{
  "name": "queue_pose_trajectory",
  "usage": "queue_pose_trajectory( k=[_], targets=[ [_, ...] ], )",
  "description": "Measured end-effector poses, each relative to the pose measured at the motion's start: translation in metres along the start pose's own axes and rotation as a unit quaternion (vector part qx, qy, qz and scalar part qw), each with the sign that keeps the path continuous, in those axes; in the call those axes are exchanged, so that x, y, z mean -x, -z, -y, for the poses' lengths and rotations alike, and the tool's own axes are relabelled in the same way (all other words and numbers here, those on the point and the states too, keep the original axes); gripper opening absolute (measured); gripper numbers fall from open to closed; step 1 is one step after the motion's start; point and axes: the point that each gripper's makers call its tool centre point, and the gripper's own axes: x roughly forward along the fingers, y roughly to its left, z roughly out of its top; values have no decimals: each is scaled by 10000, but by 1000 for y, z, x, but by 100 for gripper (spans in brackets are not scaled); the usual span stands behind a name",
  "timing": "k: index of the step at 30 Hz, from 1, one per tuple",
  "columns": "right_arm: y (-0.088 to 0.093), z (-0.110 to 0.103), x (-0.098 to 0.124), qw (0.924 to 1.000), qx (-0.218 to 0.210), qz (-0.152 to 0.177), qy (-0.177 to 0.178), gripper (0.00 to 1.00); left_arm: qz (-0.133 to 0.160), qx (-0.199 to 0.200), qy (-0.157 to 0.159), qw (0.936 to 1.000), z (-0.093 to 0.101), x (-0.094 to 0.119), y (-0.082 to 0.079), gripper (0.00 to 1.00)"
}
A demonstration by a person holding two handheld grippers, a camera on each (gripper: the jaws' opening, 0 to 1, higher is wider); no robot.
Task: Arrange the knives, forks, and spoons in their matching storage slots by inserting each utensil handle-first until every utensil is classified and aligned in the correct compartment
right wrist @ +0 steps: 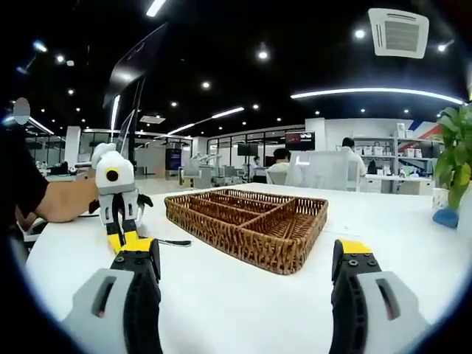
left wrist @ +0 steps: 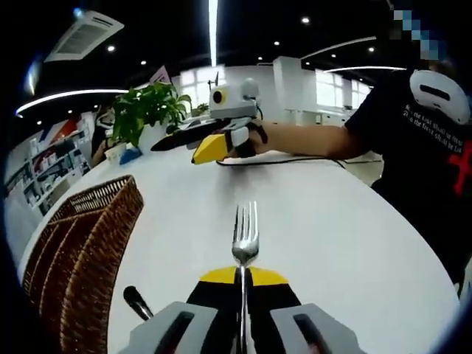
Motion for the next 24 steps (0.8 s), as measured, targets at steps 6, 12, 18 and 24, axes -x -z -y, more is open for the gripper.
queue_pose_trajectory(
  k=[6,12,18,24],
  targets=[
    [-1,0,0,10000,1,14,-3,100,49,100,85,9999,-3,1,1,3],
    [1,-2,-1,10000,30,-17,-19,100,134,-213,-17,9997,-10,-1,-1,2],
    [-1,1,0,10000,17,24,22,100,538,-165,-381,9977,-26,7,-21,1],
    [-3,3,2,10000,16,55,56,99,930,-214,-535,9940,-31,11,-43,1]
  ],
)
